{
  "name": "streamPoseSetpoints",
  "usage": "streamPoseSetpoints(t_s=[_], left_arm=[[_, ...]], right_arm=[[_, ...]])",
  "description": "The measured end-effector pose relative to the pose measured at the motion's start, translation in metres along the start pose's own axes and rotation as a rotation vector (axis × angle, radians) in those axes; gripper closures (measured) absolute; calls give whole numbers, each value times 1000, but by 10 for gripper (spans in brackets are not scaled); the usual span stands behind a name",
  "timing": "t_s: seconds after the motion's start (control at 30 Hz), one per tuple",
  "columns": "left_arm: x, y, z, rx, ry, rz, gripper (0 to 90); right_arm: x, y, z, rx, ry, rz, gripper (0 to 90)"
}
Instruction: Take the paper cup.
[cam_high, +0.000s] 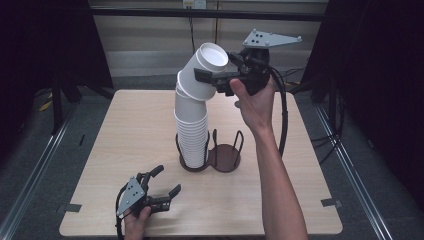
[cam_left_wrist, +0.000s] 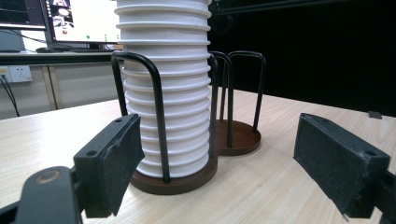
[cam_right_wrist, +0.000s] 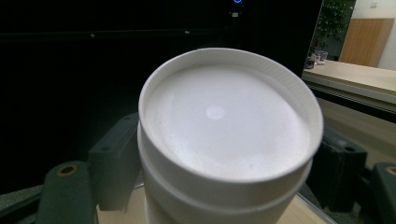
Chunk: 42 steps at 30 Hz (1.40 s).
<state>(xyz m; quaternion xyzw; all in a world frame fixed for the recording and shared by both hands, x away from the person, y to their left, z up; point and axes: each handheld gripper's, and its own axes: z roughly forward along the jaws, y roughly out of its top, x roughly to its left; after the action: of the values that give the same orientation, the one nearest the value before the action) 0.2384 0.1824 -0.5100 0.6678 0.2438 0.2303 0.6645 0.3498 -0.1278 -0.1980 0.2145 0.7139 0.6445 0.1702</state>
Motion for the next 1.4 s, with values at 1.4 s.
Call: streamPoseSetpoints(t_s=[1.4], left_arm=[[4, 32, 4, 11, -113, -17, 159]], right_arm=[[4, -98, -80, -33, -24, 78, 224]])
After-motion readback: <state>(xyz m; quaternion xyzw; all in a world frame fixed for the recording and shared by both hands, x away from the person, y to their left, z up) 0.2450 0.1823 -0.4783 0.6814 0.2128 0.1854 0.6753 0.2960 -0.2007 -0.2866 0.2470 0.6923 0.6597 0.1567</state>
